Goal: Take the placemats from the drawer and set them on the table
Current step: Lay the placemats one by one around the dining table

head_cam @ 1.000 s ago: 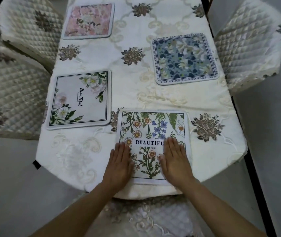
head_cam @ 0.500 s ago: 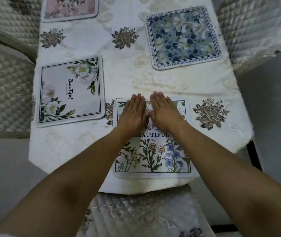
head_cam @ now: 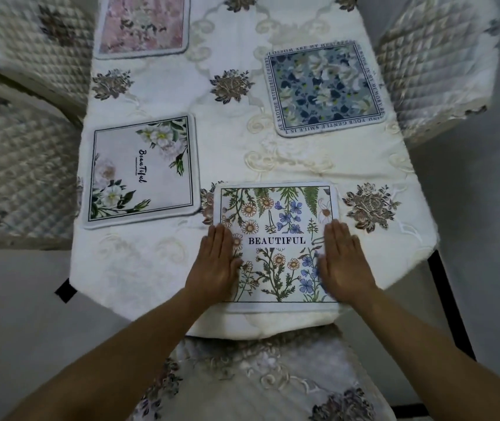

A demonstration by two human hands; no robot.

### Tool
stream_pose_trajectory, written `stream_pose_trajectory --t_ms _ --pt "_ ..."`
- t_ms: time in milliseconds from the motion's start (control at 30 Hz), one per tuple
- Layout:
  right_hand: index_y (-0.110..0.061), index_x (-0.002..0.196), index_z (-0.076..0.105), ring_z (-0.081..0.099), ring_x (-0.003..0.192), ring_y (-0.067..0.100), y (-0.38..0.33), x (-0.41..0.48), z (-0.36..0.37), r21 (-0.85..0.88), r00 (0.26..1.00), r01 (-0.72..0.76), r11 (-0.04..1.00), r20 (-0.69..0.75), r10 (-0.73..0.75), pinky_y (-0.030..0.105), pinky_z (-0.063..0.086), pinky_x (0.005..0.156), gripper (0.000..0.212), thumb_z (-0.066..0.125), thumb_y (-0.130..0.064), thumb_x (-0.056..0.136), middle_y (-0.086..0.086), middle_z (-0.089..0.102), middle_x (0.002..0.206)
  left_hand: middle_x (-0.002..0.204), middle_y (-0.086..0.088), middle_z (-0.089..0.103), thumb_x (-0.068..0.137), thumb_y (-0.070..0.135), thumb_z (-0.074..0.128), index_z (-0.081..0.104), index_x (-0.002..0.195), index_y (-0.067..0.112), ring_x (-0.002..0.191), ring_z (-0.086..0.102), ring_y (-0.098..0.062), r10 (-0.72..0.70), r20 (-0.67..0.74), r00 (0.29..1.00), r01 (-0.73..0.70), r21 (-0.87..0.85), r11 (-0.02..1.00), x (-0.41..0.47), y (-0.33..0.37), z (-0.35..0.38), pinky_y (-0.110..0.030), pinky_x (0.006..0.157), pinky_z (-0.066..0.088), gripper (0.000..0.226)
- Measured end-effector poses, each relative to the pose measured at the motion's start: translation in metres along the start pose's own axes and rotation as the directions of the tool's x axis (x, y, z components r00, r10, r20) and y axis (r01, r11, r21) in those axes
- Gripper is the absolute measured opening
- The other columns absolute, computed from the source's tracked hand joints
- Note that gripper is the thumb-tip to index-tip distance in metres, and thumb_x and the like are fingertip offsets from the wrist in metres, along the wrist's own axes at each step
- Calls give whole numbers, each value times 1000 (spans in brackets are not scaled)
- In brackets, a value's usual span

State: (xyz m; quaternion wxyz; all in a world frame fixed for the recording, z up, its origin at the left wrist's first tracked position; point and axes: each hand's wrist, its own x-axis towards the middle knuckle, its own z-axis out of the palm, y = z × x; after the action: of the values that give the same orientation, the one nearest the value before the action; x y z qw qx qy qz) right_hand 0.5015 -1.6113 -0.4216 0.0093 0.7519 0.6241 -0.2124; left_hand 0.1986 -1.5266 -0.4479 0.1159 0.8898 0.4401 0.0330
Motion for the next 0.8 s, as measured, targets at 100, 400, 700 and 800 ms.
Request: stream_pose_trajectory --t_ms 100,400,700,800 --pt "-6 154 9 5 150 28 -5 -71 23 19 999 -47 999 20 47 48 14 120 66 15 -43 99 13 4 161 154 -33 17 101 32 38 21 145 -12 145 12 -47 5 48 999 -3 -37 999 -49 16 -4 -56 117 22 65" --pt "-3 154 9 14 149 32 -38 -112 -1 -127 961 -154 980 209 179 48 16 119 73 3 -44 94 13 3 161 147 -33 34 89 40 45 35 140 -11 134 38 -49 -47 339 940 28 60 998 -69 27 -37 -53 111 33 73" --pt "-18 87 49 60 89 28 -103 -93 -105 -85 999 -27 996 27 30 32 38 65 14 47 -30 92 6 59 91 106 -10 62 91 35 51 59 116 11 99 57 -30 -165 14 986 166 -42 985 -70 39 -155 -36 84 46 36" --pt "-18 83 45 50 73 24 -145 -92 -134 -79 990 120 990 -62 -125 31 37 59 14 46 -29 92 2 48 79 93 -8 62 88 34 56 61 101 12 87 57 -30 -224 -112 968 221 -36 975 -89 34 -189 -39 78 46 25"
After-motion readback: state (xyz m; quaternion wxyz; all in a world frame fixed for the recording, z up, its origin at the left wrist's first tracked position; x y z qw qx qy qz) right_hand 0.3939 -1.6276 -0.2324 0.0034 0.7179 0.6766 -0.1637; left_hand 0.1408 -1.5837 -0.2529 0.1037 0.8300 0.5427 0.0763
